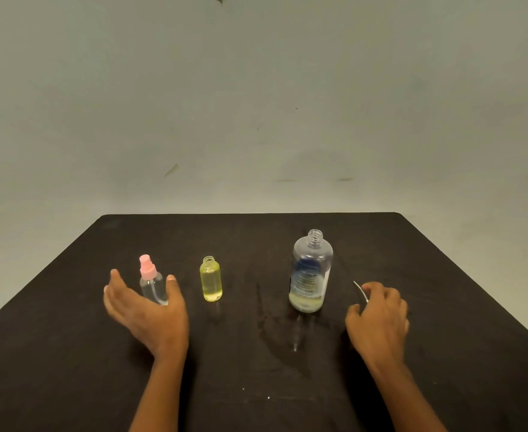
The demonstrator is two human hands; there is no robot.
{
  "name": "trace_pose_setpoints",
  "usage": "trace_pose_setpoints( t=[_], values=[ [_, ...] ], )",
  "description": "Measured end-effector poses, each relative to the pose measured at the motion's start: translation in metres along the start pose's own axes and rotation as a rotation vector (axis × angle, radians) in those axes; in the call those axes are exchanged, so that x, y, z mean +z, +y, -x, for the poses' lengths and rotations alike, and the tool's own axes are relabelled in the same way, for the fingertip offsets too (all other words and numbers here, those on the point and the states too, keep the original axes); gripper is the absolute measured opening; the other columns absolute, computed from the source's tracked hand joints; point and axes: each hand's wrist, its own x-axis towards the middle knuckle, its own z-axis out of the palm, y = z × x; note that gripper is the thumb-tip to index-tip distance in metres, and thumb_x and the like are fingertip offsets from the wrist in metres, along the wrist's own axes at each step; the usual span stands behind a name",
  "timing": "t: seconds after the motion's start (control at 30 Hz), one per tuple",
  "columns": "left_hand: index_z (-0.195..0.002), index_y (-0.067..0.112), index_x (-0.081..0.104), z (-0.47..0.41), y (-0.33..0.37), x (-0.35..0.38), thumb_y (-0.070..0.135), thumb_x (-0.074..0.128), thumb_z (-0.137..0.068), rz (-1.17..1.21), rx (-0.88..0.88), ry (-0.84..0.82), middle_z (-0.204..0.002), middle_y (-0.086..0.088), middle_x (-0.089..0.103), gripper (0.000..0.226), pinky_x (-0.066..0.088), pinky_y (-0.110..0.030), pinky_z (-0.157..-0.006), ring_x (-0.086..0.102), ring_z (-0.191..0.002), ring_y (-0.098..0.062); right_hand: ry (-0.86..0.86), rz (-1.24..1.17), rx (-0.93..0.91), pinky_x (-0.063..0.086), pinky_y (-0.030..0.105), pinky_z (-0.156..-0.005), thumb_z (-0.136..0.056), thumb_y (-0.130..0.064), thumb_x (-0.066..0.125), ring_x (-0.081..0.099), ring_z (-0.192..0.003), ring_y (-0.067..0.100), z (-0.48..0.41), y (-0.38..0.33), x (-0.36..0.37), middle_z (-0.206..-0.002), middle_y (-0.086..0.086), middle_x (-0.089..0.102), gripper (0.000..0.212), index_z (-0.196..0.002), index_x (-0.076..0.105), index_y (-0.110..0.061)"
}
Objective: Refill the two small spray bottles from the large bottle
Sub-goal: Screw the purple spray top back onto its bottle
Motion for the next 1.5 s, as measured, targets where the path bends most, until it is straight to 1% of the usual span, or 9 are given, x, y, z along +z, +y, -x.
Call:
trace_pose_setpoints(
  t=[0.13,0.23,0.43,0.7,0.83,1.0,1.17,1.3,1.5],
  values=[
    [-0.134,0.005,0.039,0.012,0.008,0.002,0.017,0.064,-0.083,0.029,0.327,0.052,-0.136,-0.018,0.044,0.058,0.026,-0.032,-0.109,0.030,-0.134,-0.030,-0.065,0.058,-0.007,0.040,0.040,-0.088,-0.083,-0.011,0.058,0.042,-0.109,0.029,0.000,0.003,0.002,-0.115,0.010,0.048,0.034,-0.117,0.053,-0.012],
    [-0.129,0.009,0.046,0.025,0.012,0.007,0.010,0.066,-0.083,0.113,0.436,-0.134,-0.130,-0.010,0.050,0.049,0.039,-0.039,-0.103,0.043,-0.124,-0.025,-0.073,0.026,-0.019,0.039,0.036,-0.083,-0.080,-0.001,0.054,0.041,-0.104,0.029,0.000,0.004,0.005,-0.111,0.012,0.048,0.033,-0.112,0.056,-0.009],
    [-0.148,0.020,0.026,0.039,0.015,0.015,0.021,0.068,-0.085,0.014,0.365,-0.489,-0.151,-0.001,0.032,0.075,0.028,-0.031,-0.108,0.027,-0.139,-0.014,-0.018,-0.003,-0.082,0.027,0.026,-0.073,-0.084,0.006,0.048,0.041,-0.095,0.026,-0.005,0.010,0.011,-0.105,0.013,0.050,0.033,-0.114,0.056,-0.007],
    [-0.151,0.022,0.011,0.040,0.014,0.014,0.026,0.063,-0.089,-0.005,0.190,-0.634,-0.158,0.003,0.016,0.082,0.022,-0.029,-0.110,0.018,-0.143,-0.014,0.171,-0.534,-0.073,0.047,0.025,-0.077,-0.084,-0.001,0.063,0.057,-0.089,0.013,-0.008,0.002,0.009,-0.103,0.001,0.054,0.029,-0.106,0.059,-0.019],
    [-0.150,0.022,0.020,0.039,0.012,0.013,0.021,0.065,-0.088,0.057,0.094,-0.638,-0.153,0.004,0.029,0.076,0.025,-0.027,-0.108,0.030,-0.139,-0.015,0.284,-0.784,-0.127,0.049,0.021,-0.082,-0.086,-0.007,0.065,0.059,-0.095,-0.002,-0.004,-0.006,0.008,-0.104,-0.008,0.057,0.030,-0.106,0.057,-0.028],
    [-0.145,0.018,0.032,0.035,0.011,0.015,0.017,0.067,-0.086,0.070,0.000,-0.581,-0.143,-0.002,0.043,0.069,0.038,-0.047,-0.106,0.044,-0.129,-0.021,0.244,-1.015,-0.329,0.050,0.024,-0.091,-0.084,0.003,0.065,0.063,-0.107,0.018,0.007,-0.015,0.012,-0.111,0.005,0.060,0.040,-0.115,0.054,-0.019],
    [-0.136,0.015,0.046,0.031,0.008,0.015,0.016,0.071,-0.083,0.092,-0.040,-0.506,-0.124,0.002,0.051,0.059,0.046,-0.042,-0.095,0.054,-0.111,-0.018,0.105,-1.013,-0.474,0.048,0.026,-0.094,-0.080,0.008,0.067,0.061,-0.110,0.021,0.020,-0.020,0.019,-0.113,0.008,0.061,0.053,-0.118,0.052,-0.025],
    [-0.112,0.025,0.056,0.029,0.006,0.013,0.013,0.074,-0.080,0.175,-0.064,-0.467,-0.109,0.005,0.058,0.038,0.045,-0.022,-0.080,0.058,-0.101,-0.015,0.092,-0.972,-0.572,0.048,0.021,-0.090,-0.079,0.002,0.069,0.063,-0.104,0.017,0.026,-0.022,0.022,-0.109,0.005,0.060,0.048,-0.118,0.054,-0.022],
    [-0.100,0.027,0.053,0.032,0.009,0.012,0.012,0.079,-0.074,0.240,-0.126,-0.498,-0.099,0.007,0.064,0.040,0.048,-0.029,-0.086,0.062,-0.096,-0.012,0.023,-0.972,-0.563,0.048,0.015,-0.084,-0.077,-0.005,0.068,0.064,-0.095,0.011,0.033,-0.025,0.023,-0.101,-0.010,0.061,0.050,-0.119,0.052,-0.025]
  ],
)
